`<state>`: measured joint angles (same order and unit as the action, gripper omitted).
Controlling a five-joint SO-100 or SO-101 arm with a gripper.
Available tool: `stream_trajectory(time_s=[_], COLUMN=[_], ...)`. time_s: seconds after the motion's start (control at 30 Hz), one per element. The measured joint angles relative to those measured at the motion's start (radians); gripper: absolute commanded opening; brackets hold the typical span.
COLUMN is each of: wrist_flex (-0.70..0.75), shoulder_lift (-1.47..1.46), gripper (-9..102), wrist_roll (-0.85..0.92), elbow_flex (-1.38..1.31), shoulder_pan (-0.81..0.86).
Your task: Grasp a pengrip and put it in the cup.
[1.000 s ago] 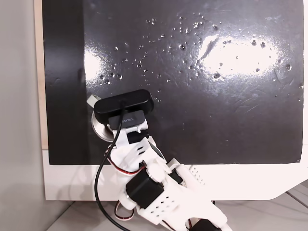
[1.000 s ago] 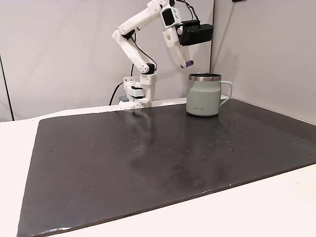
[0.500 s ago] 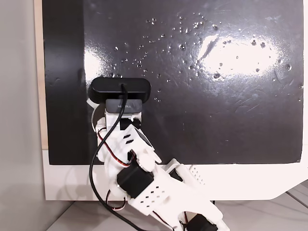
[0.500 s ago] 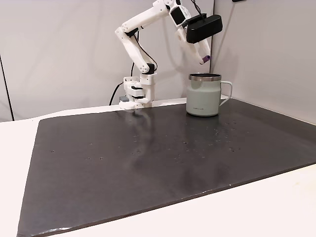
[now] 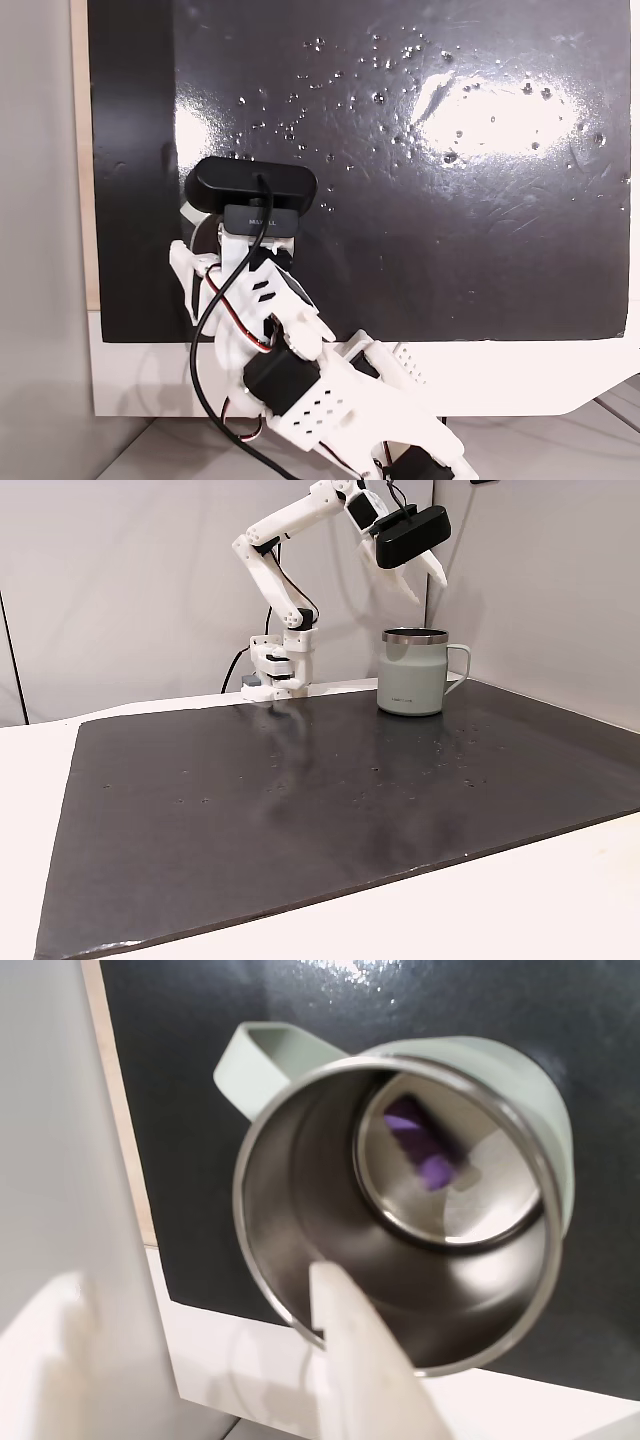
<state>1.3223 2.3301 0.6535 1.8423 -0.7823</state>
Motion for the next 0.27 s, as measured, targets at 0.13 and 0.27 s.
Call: stream_trajectory(time_s=[0.13,0.27], wrist_flex=[0.000,0.000], shoulder_lift=[0.006,0.009], gripper=[22,22], wrist_roll=[0.000,0.000], elbow_flex=[0.006,0.006], shoulder_pan=[-0.002,0.000])
